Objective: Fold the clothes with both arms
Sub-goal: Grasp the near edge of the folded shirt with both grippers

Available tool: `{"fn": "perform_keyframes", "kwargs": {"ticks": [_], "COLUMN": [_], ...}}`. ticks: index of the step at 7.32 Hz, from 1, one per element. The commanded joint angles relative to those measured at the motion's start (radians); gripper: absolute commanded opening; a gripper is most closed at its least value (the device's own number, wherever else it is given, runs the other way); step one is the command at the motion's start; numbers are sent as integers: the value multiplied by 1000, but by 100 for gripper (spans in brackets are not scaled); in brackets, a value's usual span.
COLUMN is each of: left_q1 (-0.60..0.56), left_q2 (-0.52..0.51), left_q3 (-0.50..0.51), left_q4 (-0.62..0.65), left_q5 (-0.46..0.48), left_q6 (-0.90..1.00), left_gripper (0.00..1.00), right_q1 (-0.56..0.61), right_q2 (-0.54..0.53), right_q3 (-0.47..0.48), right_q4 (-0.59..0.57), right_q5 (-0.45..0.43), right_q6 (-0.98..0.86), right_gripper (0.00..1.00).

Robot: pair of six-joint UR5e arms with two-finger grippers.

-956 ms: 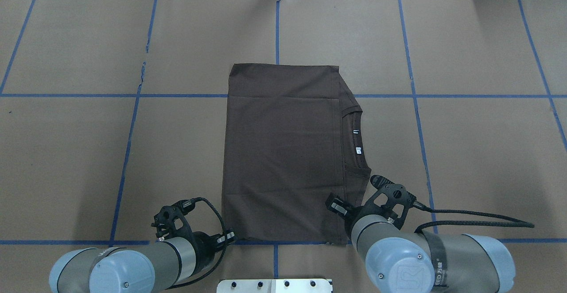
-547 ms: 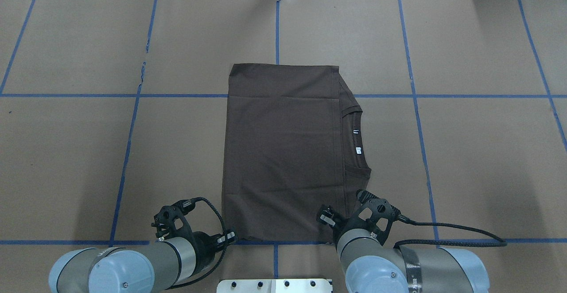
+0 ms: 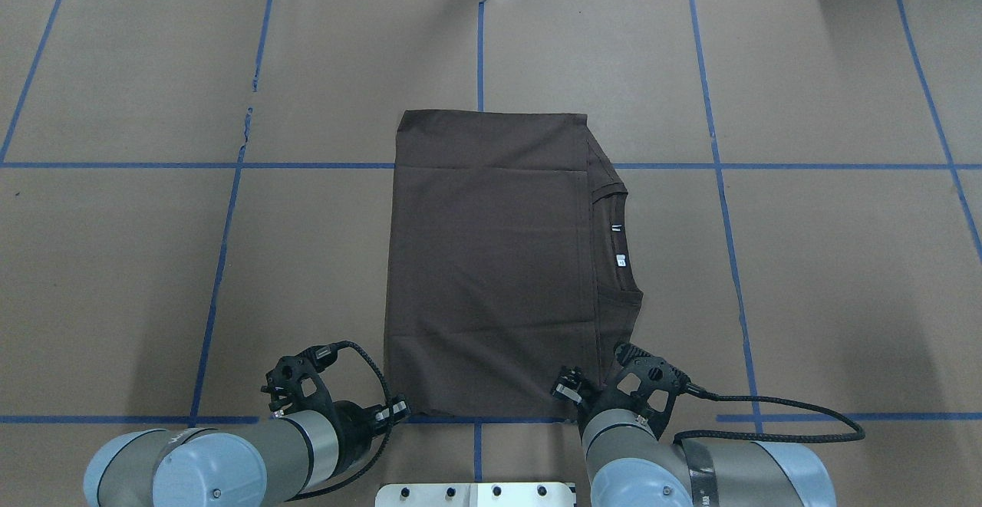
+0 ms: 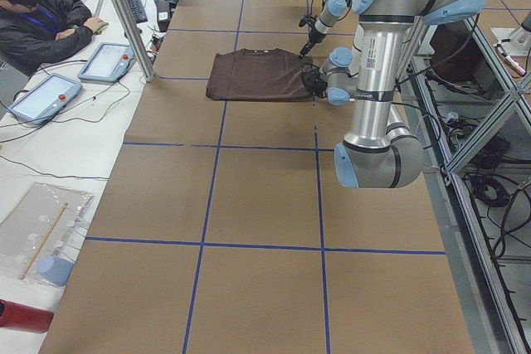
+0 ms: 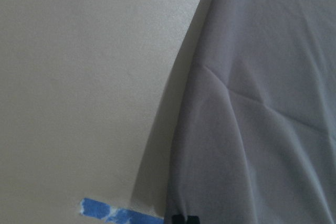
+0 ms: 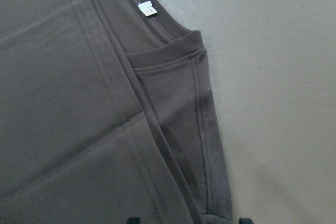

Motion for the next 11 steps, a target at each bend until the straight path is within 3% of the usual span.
{"fn": "perform_keyframes", "kwargs": {"ticks": [1, 5, 6, 7, 8, 10, 11], "left_q1": [0, 0, 0, 0, 0, 0, 0], "left_q2": [0, 0, 0, 0, 2, 3, 3], "left_q3": [0, 0, -2, -2, -9, -14, -14], "left_q4": [0, 0, 0, 0, 0, 0, 0], "left_q5": [0, 0, 0, 0, 1, 1, 2], "left_q6": [-1, 1, 1, 1, 1, 1, 1], "left_gripper": [0, 0, 0, 0, 0, 0, 0], "right_q1": [-3, -9, -9, -8, -9, -8, -8], "right_q2": [0, 3, 5, 5, 6, 6, 6], "right_q3": [-16, -30, -30, -30, -30, -28, -27], "right_q4": [-1, 1, -1, 1, 1, 1, 1], "right_q5": [-1, -3, -3, -3, -3, -3, -3], "right_q6": [0, 0, 0, 2, 5, 5, 5], "right_gripper": [69, 68, 63, 49, 27, 0, 0]}}
